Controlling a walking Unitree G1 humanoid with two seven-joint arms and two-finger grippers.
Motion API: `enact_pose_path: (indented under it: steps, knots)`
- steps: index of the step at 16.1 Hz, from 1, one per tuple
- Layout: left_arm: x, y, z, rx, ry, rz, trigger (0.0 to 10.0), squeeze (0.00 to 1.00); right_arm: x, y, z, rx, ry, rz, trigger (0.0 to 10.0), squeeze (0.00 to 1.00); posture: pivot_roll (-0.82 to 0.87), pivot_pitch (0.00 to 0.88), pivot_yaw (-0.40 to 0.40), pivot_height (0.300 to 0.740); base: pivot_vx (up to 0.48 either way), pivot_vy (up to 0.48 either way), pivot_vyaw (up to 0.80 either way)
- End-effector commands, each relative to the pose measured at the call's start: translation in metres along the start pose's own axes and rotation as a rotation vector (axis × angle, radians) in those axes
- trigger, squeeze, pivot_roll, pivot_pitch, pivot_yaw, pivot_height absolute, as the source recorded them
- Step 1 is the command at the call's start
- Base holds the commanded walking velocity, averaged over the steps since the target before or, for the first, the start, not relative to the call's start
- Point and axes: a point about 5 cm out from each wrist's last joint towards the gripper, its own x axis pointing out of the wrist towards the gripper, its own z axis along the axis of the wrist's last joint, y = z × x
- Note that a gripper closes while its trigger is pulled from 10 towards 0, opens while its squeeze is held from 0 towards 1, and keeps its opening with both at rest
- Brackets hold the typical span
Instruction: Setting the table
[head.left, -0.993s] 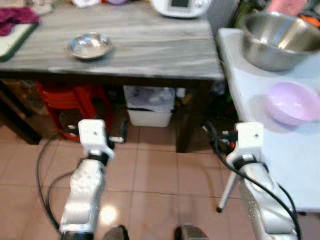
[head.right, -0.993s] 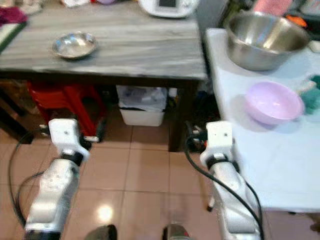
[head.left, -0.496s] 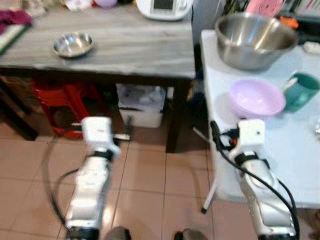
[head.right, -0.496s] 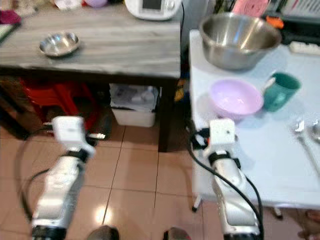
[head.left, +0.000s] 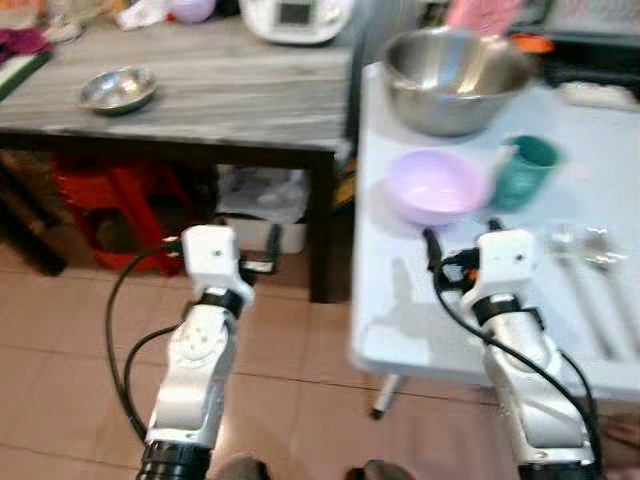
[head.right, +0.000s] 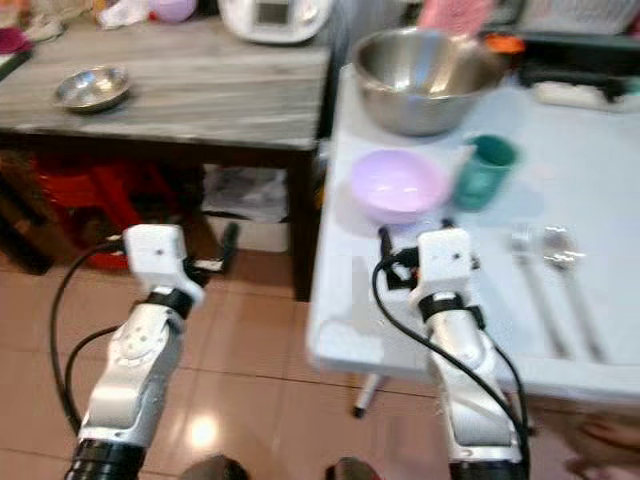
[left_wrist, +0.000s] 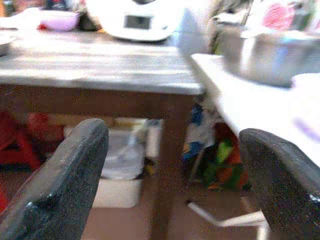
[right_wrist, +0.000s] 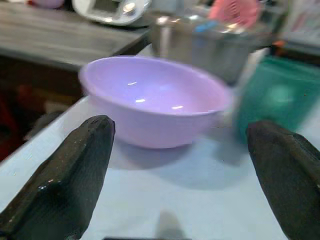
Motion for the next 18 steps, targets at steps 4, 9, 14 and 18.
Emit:
enact_pose_path:
  steps: [4,9,14,18]
  knots:
    - [-0.002,0.012,-0.001,0.007,-0.001,0.041,10.0,0.00,0.002,0.005,0.009,-0.017,-0.049,-0.001,10.0,0.00,-0.17,0.171,0.006,0.740,0.000,-0.068,0.00]
    - [-0.006,0.008,-0.005,-0.010,0.026,-0.040,10.0,0.00,0.005,0.004,0.009,-0.061,-0.046,0.017,10.0,0.00,-0.17,0.180,0.004,0.740,0.000,0.000,0.00]
    - [-0.017,-0.014,-0.013,-0.001,0.060,-0.277,10.0,0.00,0.019,0.003,0.016,-0.150,-0.065,0.086,10.0,0.00,-0.17,0.197,0.013,0.740,0.000,0.000,0.00]
    - [-0.020,-0.021,-0.011,0.028,0.054,-0.335,10.0,0.00,0.038,0.002,0.020,-0.193,-0.032,0.188,10.0,0.00,-0.17,0.217,0.014,0.740,0.000,0.000,0.00]
